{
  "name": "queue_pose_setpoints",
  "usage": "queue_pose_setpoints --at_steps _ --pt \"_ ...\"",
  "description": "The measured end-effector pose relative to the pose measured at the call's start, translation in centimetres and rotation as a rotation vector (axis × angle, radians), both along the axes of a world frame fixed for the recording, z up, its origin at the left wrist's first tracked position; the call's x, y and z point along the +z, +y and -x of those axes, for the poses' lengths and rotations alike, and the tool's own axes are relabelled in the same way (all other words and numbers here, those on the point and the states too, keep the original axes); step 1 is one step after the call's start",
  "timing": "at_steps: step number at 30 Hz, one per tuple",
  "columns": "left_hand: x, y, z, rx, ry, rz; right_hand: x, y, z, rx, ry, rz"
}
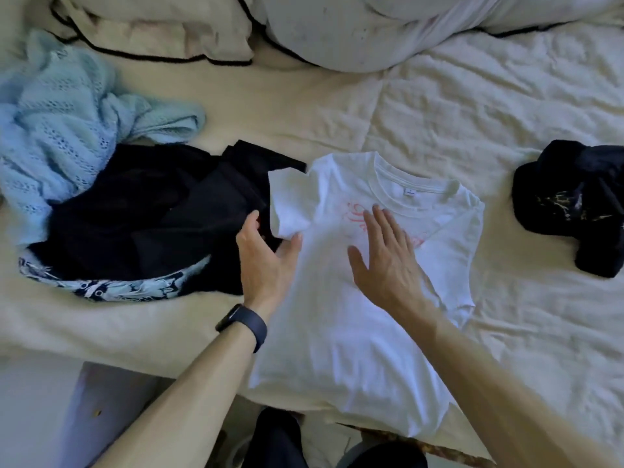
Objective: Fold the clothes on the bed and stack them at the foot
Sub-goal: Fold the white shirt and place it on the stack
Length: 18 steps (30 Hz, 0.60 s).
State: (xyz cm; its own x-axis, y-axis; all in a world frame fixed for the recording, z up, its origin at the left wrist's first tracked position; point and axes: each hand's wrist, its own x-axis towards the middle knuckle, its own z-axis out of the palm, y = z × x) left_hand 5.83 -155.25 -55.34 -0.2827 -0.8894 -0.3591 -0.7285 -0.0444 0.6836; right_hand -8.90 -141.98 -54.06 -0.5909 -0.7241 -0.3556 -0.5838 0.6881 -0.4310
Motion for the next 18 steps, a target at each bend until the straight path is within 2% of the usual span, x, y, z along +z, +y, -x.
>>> queue_pose_setpoints --at_steps 2,5,7,10,12,15,18 --pt "0.3 -2.9 0.8 0.039 -0.011 -0.202 0.4 -5.1 0.7 0.079 -0.006 0.035" --pt "0.0 -5.7 1.9 -0.053 -0.027 -0.308 0.6 -12.1 2.4 0.183 -0.052 0.005" --pt "-0.4 -6.9 2.4 -0.043 -0.022 -0.332 0.2 -15.8 3.8 0.281 -0.095 -0.131" --pt "-0.8 -7.6 2.5 -0.040 0.015 -0.357 -0.3 -19.5 4.8 0.389 -0.026 -0.314" --pt "-1.2 -7.8 2.0 0.033 0.088 -0.405 -0.1 -20.9 4.7 0.348 0.006 -0.244" --pt "-1.2 -7.7 1.4 0.115 0.146 -0.451 -0.1 -20.8 3.9 0.277 -0.025 0.019" --pt "-0.8 -7.5 1.6 0.152 0.145 -0.477 -0.1 -19.4 3.9 0.224 -0.130 0.008"
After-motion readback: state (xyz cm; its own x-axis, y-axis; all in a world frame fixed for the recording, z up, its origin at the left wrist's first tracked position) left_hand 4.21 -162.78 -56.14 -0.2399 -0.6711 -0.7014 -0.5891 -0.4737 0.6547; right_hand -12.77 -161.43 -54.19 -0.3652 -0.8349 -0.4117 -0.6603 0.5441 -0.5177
